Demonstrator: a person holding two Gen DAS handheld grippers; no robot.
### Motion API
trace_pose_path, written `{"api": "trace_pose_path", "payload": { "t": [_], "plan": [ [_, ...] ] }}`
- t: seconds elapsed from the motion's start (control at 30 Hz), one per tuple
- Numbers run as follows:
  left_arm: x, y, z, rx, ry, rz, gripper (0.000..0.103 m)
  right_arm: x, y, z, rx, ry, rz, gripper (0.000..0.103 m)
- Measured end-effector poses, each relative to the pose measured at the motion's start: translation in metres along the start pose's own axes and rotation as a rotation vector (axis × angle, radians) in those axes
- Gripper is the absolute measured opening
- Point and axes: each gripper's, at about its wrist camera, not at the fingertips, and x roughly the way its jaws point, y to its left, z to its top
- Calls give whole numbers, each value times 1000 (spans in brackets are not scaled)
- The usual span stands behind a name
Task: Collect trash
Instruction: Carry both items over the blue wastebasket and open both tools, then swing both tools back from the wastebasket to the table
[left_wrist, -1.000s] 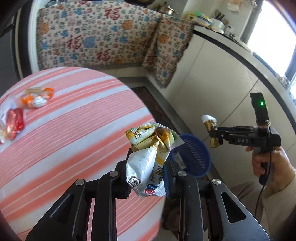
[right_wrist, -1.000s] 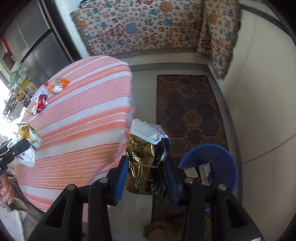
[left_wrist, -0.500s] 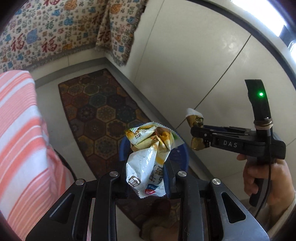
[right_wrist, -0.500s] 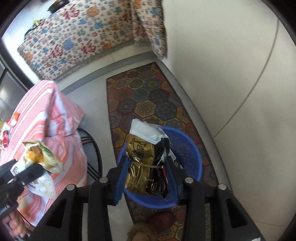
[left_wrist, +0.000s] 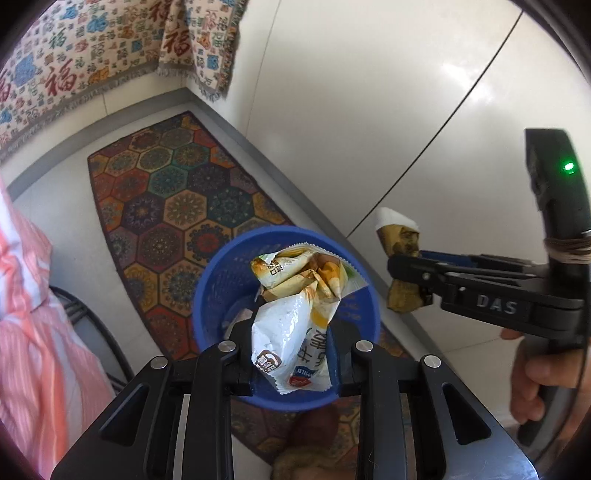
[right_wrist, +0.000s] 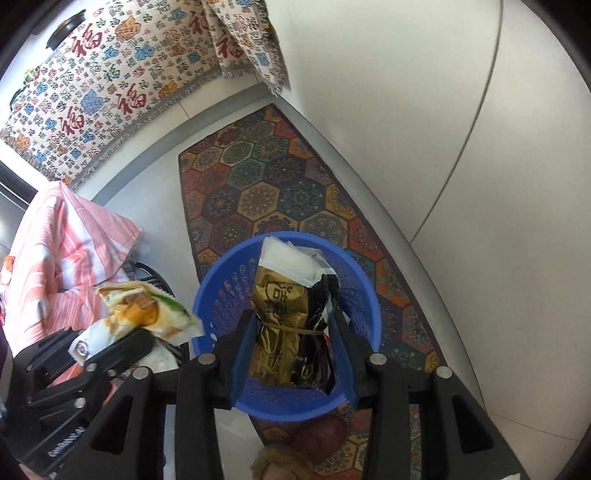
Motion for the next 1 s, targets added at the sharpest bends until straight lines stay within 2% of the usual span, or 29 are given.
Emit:
{"api": "trace_pose_path", "payload": {
  "t": [0.03, 0.07, 0.1, 0.13, 0.17, 0.2, 0.37, 0.43, 0.53, 0.67, 0.77, 0.87, 1.0],
  "plan": [
    [4, 0, 1, -1, 7, 4, 29, 1, -2, 1, 1, 1, -4, 41],
    [10, 1, 3, -10, 16, 14, 35, 2, -2, 1, 0, 1, -8, 42],
    [16, 3, 6, -23, 28, 17, 43, 2, -3, 2, 1, 0, -17, 43],
    [18, 4, 7, -38, 28, 15, 58, 3, -1, 2, 3, -5, -25, 45],
    [17, 7, 9, -50, 16, 11, 64, 4, -2, 3, 6, -9, -26, 48],
    [16, 9, 11, -57, 6, 9, 64, 5, -3, 3, 10, -8, -16, 53],
    [-9, 14, 12, -60, -27, 13, 66, 1, -4, 4, 10, -29, -16, 54],
    [-31, 18, 7, -57, -57, 14, 68, -4, -2, 5, 11, -54, -15, 54],
    [-73, 26, -6, -34, -107, 40, 77, -16, 7, 5, -2, -114, -22, 54],
    [-140, 49, -42, -27, -162, 94, 86, -34, 28, 5, -41, -196, -23, 54],
    [-184, 77, -75, -34, -183, 166, 89, -48, 49, 3, -84, -249, -7, 57],
    [-217, 112, -109, -49, -192, 273, 90, -59, 81, -3, -160, -300, -12, 58],
    [-249, 179, -156, -156, -189, 409, 91, -71, 135, -16, -266, -353, 1, 60]
  ]
}}
